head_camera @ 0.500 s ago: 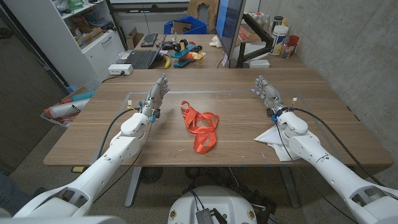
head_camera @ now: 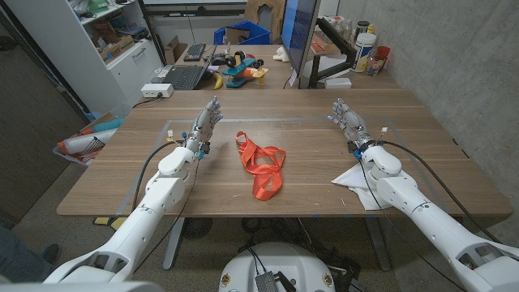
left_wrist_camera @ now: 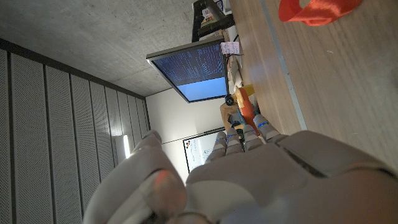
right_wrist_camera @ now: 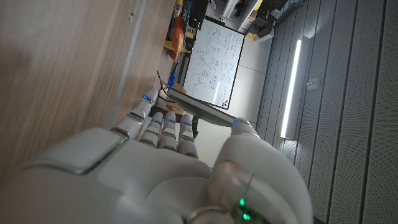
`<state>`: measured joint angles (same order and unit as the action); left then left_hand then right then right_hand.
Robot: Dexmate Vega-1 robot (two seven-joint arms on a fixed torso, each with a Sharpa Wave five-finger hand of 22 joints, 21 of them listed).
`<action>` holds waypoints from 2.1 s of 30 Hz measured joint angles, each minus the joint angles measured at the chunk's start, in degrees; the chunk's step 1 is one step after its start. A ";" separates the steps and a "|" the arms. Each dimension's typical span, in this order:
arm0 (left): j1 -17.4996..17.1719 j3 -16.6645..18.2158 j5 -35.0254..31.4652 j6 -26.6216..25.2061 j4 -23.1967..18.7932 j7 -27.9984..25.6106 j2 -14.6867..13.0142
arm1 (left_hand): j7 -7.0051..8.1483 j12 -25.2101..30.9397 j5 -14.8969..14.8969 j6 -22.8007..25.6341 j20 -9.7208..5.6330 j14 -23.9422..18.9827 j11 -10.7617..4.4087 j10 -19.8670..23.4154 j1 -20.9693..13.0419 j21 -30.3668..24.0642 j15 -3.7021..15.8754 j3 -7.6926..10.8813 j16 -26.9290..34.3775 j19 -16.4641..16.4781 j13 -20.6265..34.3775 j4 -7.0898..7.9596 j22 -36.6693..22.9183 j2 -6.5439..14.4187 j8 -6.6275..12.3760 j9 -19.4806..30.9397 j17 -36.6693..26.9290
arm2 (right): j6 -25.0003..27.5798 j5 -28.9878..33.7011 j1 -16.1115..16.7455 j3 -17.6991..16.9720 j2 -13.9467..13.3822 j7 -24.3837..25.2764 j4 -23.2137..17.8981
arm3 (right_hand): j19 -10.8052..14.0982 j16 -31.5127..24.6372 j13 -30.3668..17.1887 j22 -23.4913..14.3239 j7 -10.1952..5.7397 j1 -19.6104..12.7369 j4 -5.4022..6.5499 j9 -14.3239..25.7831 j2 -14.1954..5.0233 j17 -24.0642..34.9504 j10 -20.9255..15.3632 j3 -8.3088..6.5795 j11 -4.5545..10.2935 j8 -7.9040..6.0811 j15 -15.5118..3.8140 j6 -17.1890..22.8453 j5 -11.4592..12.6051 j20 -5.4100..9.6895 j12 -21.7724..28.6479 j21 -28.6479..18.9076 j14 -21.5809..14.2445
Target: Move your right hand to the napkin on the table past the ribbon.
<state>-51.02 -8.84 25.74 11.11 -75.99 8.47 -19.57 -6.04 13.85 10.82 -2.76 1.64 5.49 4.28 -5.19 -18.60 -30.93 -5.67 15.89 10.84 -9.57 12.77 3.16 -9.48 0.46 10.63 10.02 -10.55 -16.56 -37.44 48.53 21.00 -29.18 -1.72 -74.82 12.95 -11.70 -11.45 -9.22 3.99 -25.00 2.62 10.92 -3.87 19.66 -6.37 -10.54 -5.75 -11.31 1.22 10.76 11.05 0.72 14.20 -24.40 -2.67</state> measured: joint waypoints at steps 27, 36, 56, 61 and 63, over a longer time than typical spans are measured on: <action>0.17 6.14 -6.56 -2.66 0.55 5.11 5.28 | 0.01 0.00 -0.01 0.00 0.30 0.03 0.00 0.00 -0.22 1.06 -0.03 0.22 -0.01 -0.30 -0.53 -0.24 0.01 0.23 0.00 -0.01 0.16 | -1.84 1.34 0.39 0.08 -0.75 -0.26 -1.39 | 1.35 0.00 -0.01 -0.27 -0.31 0.00 0.00 0.01 0.00 -0.79 -0.81 0.00 0.42 0.00 0.10 0.30 0.00 -0.30 -0.23 0.46 -1.14; 0.38 6.69 -7.18 -3.18 0.55 5.69 5.77 | 0.01 -0.07 -0.01 0.00 0.30 0.03 0.00 0.00 -0.22 1.49 -0.03 0.22 -0.01 -0.30 -0.73 -0.24 0.01 0.23 0.00 -0.01 0.16 | -2.40 2.63 0.98 0.06 -1.54 0.16 -2.34 | 1.57 0.00 0.20 -0.27 -0.31 0.01 0.00 0.01 0.00 -0.80 -1.01 0.00 0.21 0.00 -0.22 0.92 0.00 -0.08 -0.23 0.68 -1.45; 0.54 7.02 -8.12 -3.93 -0.04 6.30 5.74 | -0.72 -0.38 -0.01 0.73 0.44 -0.18 0.34 0.79 -0.75 2.35 -0.23 0.59 0.00 -0.16 -1.06 -0.60 0.02 0.76 0.00 -0.02 0.15 | -5.79 4.75 1.73 0.24 -2.85 -0.75 -1.98 | 2.98 -0.43 0.27 -0.26 -0.83 0.76 -0.48 0.02 0.30 -1.59 -0.23 0.49 0.71 0.00 -0.20 1.01 0.00 -0.72 -1.34 1.12 -2.88; 0.60 7.02 -8.32 -4.30 -0.11 6.31 5.67 | -0.72 -0.38 -0.01 0.73 0.43 -0.19 0.53 0.98 -0.75 2.36 -0.23 0.39 0.27 -0.16 -1.06 -0.88 0.02 0.76 0.00 -0.02 0.15 | -6.77 5.34 2.04 0.25 -3.21 -0.91 -1.94 | 2.97 -0.43 0.26 -0.26 -1.14 0.78 -0.48 0.02 0.32 -1.86 -0.24 0.49 0.71 0.00 -0.20 1.32 0.00 -0.72 -1.34 1.56 -2.88; 0.62 7.02 -8.37 -4.36 -0.15 6.32 5.64 | -0.72 -0.38 -0.01 0.73 0.43 -0.18 0.53 0.98 -0.75 2.36 -0.23 0.39 0.27 -0.16 -1.06 -0.88 0.02 0.76 0.00 -0.02 0.15 | -7.00 5.62 2.18 0.25 -3.36 -0.89 -1.99 | 2.97 -0.43 0.26 -0.26 -1.36 0.78 -0.48 0.02 0.32 -1.86 -0.24 0.49 0.71 0.00 -0.20 1.09 0.00 -0.72 -1.34 1.56 -2.88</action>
<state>-50.41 -1.81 17.37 6.74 -76.13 14.79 -13.93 -6.76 13.47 10.80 -2.03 2.07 5.31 4.81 -4.21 -19.35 -28.57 -5.90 16.28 11.11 -9.73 11.71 2.28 -9.46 1.22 10.63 10.00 -10.40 -23.56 -31.82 50.71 21.24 -32.54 -2.60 -76.81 15.93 -12.13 -11.18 -9.48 2.63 -24.22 2.13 10.93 -3.55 17.81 -6.61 -10.06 -5.03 -11.31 1.01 11.86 11.04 0.00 12.85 -22.84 -5.55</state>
